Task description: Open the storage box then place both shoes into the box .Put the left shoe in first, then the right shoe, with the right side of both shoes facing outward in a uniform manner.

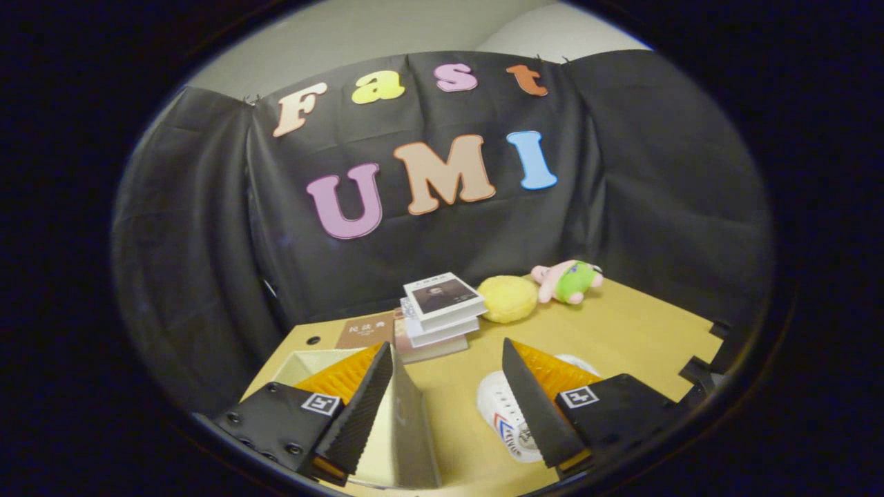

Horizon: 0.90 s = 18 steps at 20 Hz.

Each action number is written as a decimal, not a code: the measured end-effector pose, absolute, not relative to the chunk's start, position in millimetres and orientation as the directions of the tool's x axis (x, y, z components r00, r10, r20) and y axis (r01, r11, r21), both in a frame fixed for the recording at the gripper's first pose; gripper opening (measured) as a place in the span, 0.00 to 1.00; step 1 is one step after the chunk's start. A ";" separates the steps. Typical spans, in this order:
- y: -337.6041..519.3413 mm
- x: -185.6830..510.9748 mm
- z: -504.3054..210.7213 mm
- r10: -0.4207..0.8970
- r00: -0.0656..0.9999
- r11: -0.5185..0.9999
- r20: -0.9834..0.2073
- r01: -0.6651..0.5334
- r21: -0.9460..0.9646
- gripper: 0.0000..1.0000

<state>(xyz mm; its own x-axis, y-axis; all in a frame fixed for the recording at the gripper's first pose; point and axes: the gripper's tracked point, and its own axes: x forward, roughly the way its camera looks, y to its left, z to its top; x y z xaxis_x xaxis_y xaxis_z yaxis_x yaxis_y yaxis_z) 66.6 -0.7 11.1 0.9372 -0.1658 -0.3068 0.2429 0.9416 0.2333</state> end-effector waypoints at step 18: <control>-111.0 17.0 -154.8 -0.335 0.715 0.881 -0.614 0.469 0.066 0.96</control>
